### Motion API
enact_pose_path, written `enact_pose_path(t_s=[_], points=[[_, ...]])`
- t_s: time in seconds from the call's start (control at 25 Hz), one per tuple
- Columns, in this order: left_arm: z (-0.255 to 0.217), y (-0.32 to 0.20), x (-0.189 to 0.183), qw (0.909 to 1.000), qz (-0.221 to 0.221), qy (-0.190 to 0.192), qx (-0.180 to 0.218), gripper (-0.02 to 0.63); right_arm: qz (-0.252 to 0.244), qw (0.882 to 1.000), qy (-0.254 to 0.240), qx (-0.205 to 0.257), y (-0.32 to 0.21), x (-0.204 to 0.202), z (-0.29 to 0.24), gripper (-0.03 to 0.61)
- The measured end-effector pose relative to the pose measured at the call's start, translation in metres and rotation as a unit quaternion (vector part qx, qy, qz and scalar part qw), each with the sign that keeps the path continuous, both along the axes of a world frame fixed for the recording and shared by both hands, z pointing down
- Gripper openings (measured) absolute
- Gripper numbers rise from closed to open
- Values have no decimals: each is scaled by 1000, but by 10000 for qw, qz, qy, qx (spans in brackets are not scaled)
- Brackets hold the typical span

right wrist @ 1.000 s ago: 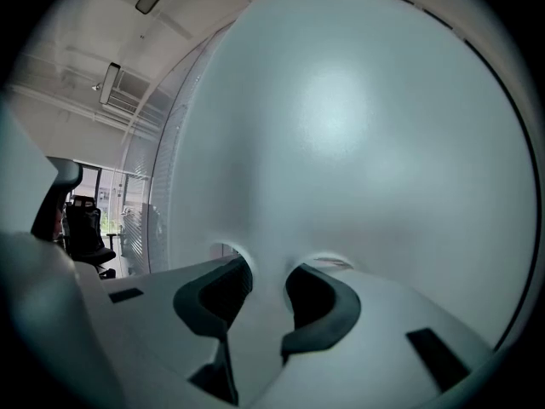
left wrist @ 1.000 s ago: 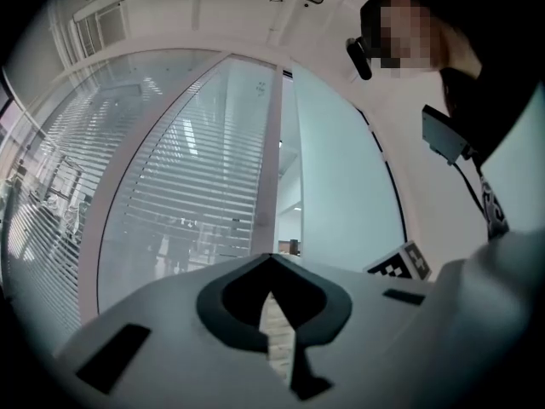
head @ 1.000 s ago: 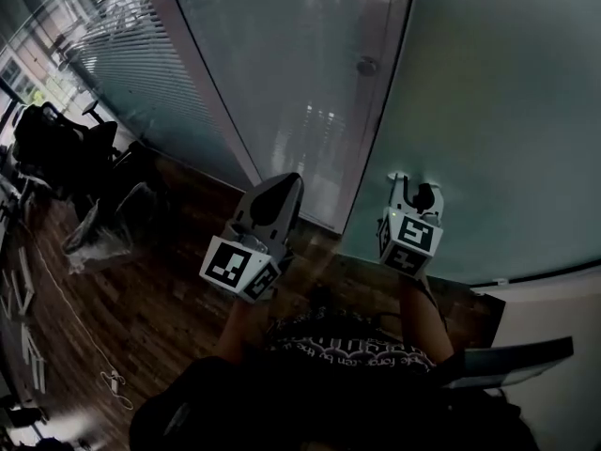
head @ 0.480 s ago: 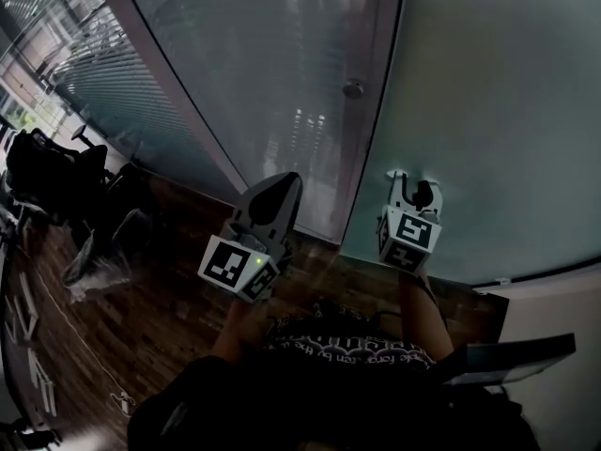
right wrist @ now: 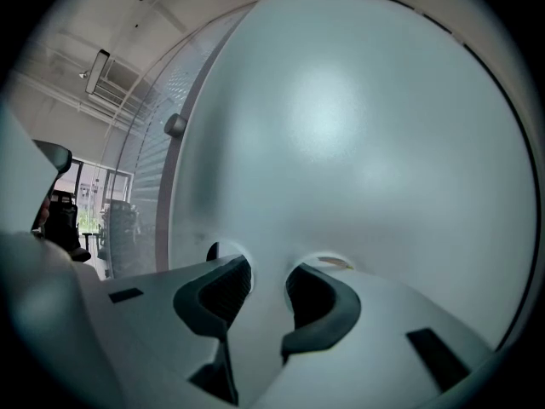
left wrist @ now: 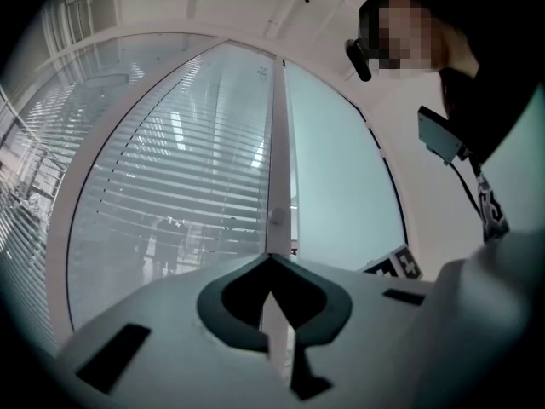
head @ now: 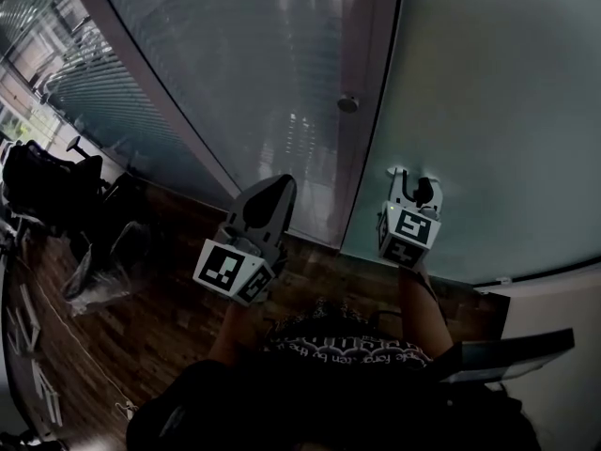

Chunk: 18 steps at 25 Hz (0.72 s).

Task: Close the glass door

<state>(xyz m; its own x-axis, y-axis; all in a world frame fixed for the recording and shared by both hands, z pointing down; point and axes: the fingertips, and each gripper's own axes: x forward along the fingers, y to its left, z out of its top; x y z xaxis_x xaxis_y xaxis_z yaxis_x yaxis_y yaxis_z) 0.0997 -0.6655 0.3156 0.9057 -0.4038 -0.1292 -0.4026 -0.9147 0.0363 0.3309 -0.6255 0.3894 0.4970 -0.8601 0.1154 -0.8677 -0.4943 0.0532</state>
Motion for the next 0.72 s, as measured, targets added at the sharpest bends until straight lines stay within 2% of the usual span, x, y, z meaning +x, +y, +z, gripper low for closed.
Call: enact_pose_path(t_s=[0.12, 0.28, 0.72], points=[[-3, -2, -1, 9999, 20, 132, 29, 2, 41, 10000, 9, 2, -3, 4, 0, 127], [4, -6, -3, 10000, -47, -26, -65, 2, 99, 9999, 27, 9, -7, 11, 0, 127], [2, -17, -10, 9998, -185, -13, -73, 2, 269, 9996, -33, -21, -16, 20, -10, 127]])
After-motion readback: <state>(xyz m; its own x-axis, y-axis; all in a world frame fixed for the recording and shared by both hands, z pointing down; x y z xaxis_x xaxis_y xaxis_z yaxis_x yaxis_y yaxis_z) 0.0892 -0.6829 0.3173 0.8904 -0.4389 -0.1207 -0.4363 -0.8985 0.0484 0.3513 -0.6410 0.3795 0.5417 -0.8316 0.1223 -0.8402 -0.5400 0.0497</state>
